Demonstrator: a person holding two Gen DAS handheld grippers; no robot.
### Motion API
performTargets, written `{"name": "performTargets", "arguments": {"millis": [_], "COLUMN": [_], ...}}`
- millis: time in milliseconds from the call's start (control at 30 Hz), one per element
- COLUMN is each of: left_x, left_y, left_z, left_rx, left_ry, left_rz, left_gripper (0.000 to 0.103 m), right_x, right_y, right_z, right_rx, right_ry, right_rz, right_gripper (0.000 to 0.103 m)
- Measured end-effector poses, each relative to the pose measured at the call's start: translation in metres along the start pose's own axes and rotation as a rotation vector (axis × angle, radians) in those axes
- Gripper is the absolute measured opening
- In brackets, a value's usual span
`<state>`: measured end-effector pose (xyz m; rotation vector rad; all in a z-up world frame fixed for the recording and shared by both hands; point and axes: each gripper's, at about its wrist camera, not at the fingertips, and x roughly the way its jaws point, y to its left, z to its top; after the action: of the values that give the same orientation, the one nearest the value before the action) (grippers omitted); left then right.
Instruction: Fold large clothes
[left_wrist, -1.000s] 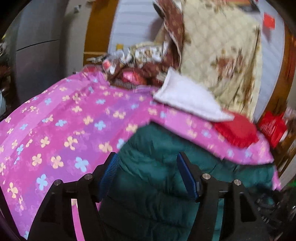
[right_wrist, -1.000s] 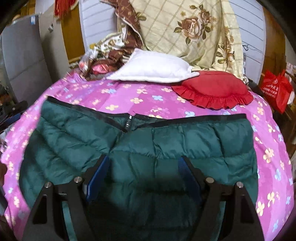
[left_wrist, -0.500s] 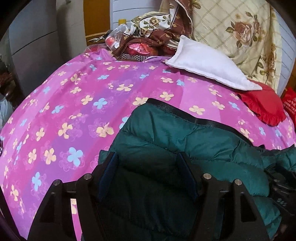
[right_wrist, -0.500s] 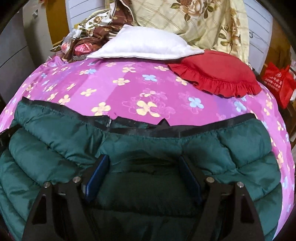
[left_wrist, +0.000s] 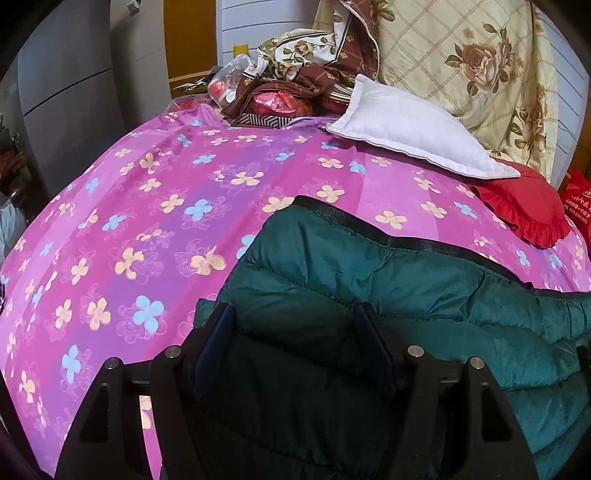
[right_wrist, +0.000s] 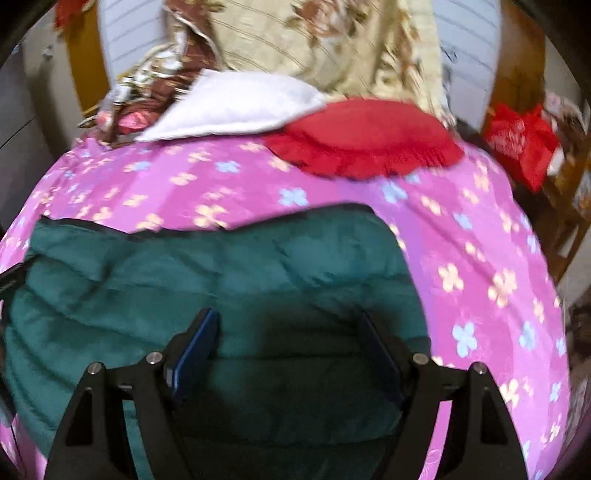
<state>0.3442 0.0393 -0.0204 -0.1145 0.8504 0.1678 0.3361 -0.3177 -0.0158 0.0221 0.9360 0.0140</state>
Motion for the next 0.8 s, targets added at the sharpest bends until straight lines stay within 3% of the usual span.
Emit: {"name": "performTargets", "arguments": {"millis": [233,400,600,800], "left_x": [0.001,-0.032,-0.059,-0.053], "left_y": [0.002,0.018,0.033,0.032], "left_z": [0.002,-0.003,-0.024,-0.044], "left_rx": [-0.012,-0.042,-0.036,-0.019], "left_ry": [0.012,-0.005,-0.026,-0.002], "left_rz": [-0.022,-0.101,-0.117,-0.103], "left_gripper": [0.056,0.056,0.056,0.056], "right_x": [0.026,-0.016,-0.066,-0.046], "right_y": [-0.011,-0.010,-0.021,-0.031], "right_z": [-0.005,-0.013,-0.045,-0.073], "right_rx": [0.066,0.054,0.047,0.060], "right_ry": [-0.012,-0.050,-0.082,-0.006], "right_rz": [0.006,0.030,0.057,0.031], "right_gripper": [0.088,0.088,0.088,0.088]}}
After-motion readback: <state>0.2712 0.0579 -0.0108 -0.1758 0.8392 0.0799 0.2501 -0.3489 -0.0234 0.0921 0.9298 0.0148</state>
